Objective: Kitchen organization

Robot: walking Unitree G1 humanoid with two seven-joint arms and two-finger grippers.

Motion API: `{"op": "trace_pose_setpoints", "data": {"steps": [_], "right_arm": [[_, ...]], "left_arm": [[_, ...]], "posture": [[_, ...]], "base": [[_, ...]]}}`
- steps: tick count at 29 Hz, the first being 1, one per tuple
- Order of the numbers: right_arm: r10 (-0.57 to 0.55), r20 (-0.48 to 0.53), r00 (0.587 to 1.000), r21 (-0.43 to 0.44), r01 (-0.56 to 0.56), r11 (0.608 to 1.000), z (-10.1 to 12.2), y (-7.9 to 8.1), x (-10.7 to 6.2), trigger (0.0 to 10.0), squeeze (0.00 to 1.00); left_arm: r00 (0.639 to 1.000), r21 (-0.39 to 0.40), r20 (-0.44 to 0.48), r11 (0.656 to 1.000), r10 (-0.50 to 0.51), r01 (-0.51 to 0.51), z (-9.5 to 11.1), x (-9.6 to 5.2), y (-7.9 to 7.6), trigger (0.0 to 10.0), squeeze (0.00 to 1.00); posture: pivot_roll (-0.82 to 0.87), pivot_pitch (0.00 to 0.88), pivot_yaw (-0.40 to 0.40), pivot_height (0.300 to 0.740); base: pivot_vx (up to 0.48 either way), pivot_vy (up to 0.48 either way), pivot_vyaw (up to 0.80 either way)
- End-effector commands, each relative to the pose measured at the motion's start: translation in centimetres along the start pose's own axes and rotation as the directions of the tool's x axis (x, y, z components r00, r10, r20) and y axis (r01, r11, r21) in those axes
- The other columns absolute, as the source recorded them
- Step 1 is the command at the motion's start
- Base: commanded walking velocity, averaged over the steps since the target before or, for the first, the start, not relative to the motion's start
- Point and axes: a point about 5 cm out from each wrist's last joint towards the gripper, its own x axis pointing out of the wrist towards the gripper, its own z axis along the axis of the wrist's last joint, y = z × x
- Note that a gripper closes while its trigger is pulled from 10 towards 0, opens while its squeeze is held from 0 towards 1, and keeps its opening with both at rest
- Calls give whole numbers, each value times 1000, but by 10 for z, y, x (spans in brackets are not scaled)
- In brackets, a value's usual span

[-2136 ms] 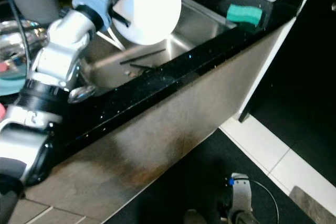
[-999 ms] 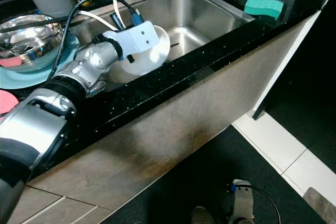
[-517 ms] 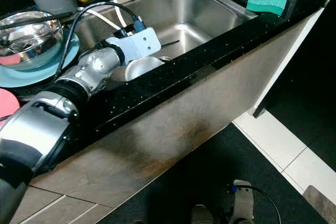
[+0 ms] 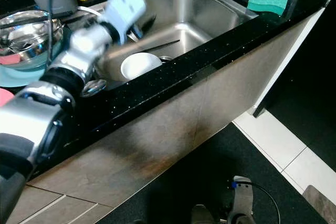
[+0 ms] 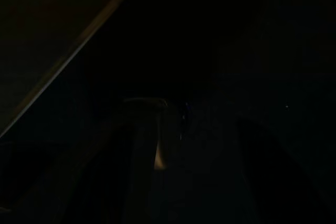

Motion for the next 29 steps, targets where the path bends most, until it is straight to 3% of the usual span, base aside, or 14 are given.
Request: {"op": "trace_pose_setpoints", "data": {"steps": [1,5,6,7,9,11,14,16,17,18,19,21,27,29], "right_arm": [[-6,-25,1000,21,6,1000,-8,-2,-2,10000,0],[-4,-31,1000,10,5,1000,-8,-3,-2,10000,0],[-4,-33,999,5,4,1000,-7,-4,-3,10000,0],[-4,-33,999,5,4,1000,-7,-4,-3,10000,0],[-5,-35,999,4,5,1000,-7,-5,-3,10000,0],[-5,-35,999,4,5,1000,-7,-5,-3,10000,0],[-5,-38,999,1,5,1000,-8,-6,-3,10000,0],[-5,-38,999,1,5,1000,-8,-6,-3,10000,0],[-4,-38,999,0,4,1000,-8,-6,-3,10000,0],[-4,-38,999,0,4,1000,-8,-6,-3,10000,0],[-2,-38,999,-1,2,1000,-7,-6,-3,10000,0],[0,-37,999,-1,0,1000,-7,-6,-3,10000,0],[6,-35,999,-4,-6,1000,-5,-5,-2,10000,0],[8,-33,999,-4,-8,1000,-5,-4,-2,10000,0]], "left_arm": [[997,-23,63,998,-52,54,8,0,-1,10000,0],[975,-120,193,983,-112,137,25,-1,-5,10000,0],[934,-226,306,939,-182,257,39,-8,-14,10000,0],[934,-226,306,939,-182,257,39,-8,-14,10000,0],[872,-276,404,872,-277,405,52,-20,-31,10000,0],[872,-276,404,872,-277,405,52,-20,-31,10000,0],[795,-316,472,769,-381,556,54,-42,-55,10000,0],[795,-316,472,769,-381,556,54,-42,-55,10000,0],[775,-364,482,712,-407,600,49,-55,-74,10000,0],[775,-364,482,712,-407,600,49,-55,-74,10000,0],[766,-460,492,623,-414,632,43,-74,-106,10000,0],[761,-509,505,571,-407,644,47,-82,-119,10000,0],[755,-541,480,527,-446,655,47,-92,-133,10000,0],[735,-559,468,480,-491,676,44,-102,-144,10000,0]], "posture": [[-20,179,49,740],[-13,166,43,740],[-10,160,40,740],[-10,160,40,740],[-7,150,37,740],[-7,150,37,740],[-3,144,36,740],[-3,144,36,740],[-2,125,36,740],[-2,125,36,740],[5,121,34,740],[9,120,35,740],[22,120,37,740],[21,120,35,740]], "base": [[0,0,0],[0,0,0],[0,0,0],[0,0,0],[0,0,0],[0,0,0],[0,0,0],[0,0,0],[0,0,0],[0,0,0],[0,0,0],[0,0,0],[0,0,0],[0,0,0]]}}
